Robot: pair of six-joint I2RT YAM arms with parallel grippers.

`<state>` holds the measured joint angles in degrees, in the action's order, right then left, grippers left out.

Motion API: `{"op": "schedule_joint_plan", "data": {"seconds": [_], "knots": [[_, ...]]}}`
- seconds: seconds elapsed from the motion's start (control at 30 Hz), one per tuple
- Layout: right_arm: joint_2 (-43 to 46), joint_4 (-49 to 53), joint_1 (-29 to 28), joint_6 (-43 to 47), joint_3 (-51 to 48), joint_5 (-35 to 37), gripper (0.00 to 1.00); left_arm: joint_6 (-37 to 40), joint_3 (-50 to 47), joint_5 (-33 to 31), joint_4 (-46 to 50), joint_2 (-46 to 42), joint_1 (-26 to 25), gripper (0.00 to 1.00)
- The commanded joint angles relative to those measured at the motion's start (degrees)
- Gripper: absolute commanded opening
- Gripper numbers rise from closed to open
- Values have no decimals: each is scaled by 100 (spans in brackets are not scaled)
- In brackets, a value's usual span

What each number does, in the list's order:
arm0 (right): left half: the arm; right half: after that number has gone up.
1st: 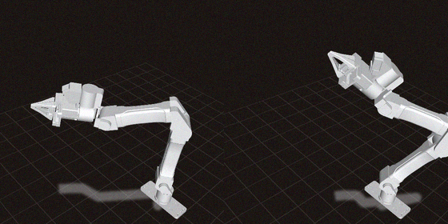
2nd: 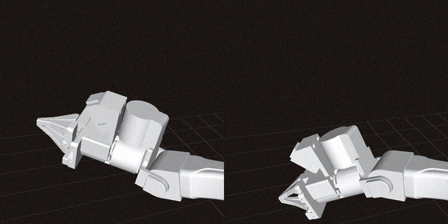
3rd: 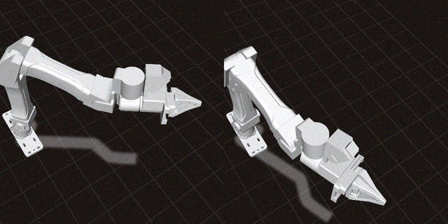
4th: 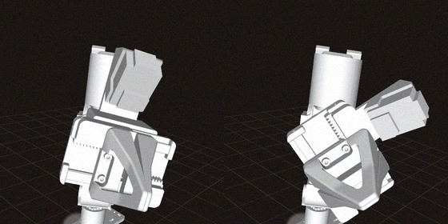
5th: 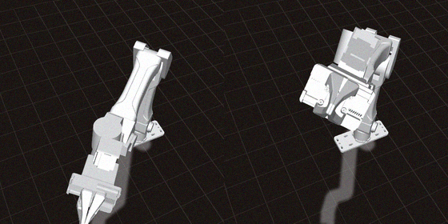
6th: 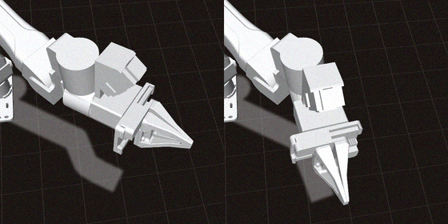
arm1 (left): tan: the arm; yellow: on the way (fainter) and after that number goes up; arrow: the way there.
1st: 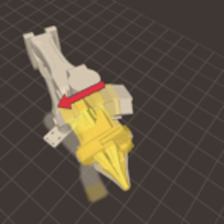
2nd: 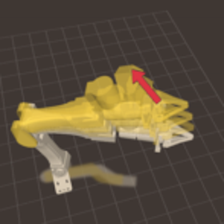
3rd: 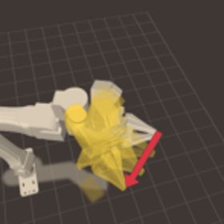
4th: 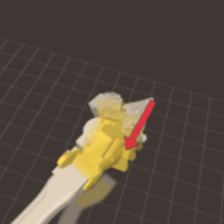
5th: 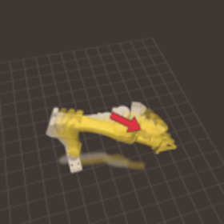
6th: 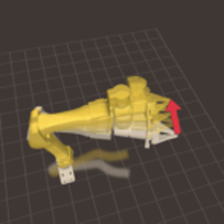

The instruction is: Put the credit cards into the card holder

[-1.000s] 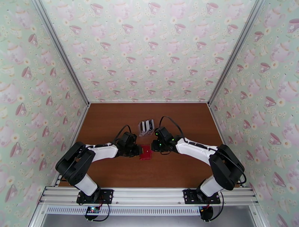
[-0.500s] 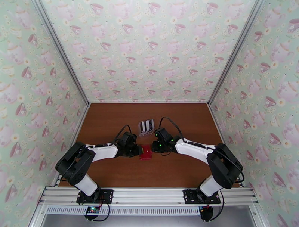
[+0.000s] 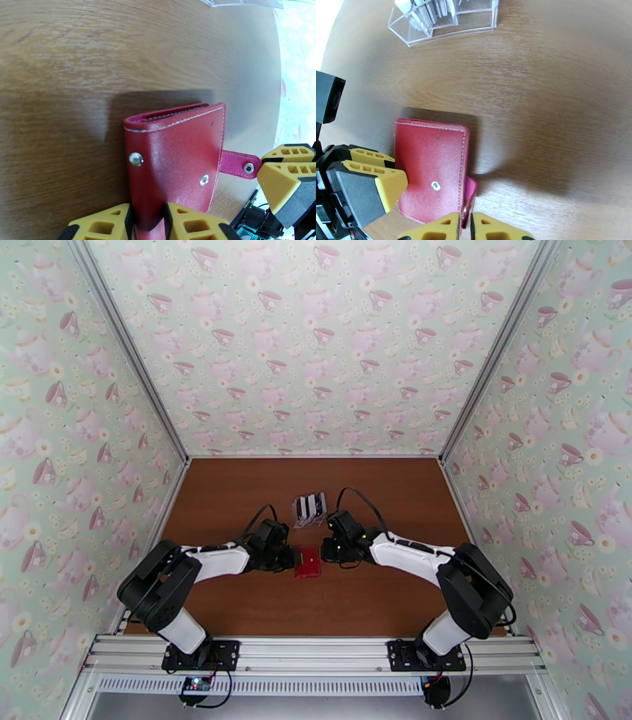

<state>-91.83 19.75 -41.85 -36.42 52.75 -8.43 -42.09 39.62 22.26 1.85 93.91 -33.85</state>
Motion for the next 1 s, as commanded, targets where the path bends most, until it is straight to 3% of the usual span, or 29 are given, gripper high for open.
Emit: {"op": "schedule_joint_plan", "data": {"seconds": [0.0,0.33,0.67,0.97], "knots": [[-100,-102,28,-31,-21,-124,14,-70,-110,42,110,225,-52,29],[12,-120,37,-79,-40,-216,0,-67,-112,50,97,208,-66,29],[86,-352,-4,-303,-79,-401,0,-98,-99,105,27,231,-68,29],[-356,-484,-269,-392,146,-336,0,-107,-77,112,34,209,-66,28]]}}
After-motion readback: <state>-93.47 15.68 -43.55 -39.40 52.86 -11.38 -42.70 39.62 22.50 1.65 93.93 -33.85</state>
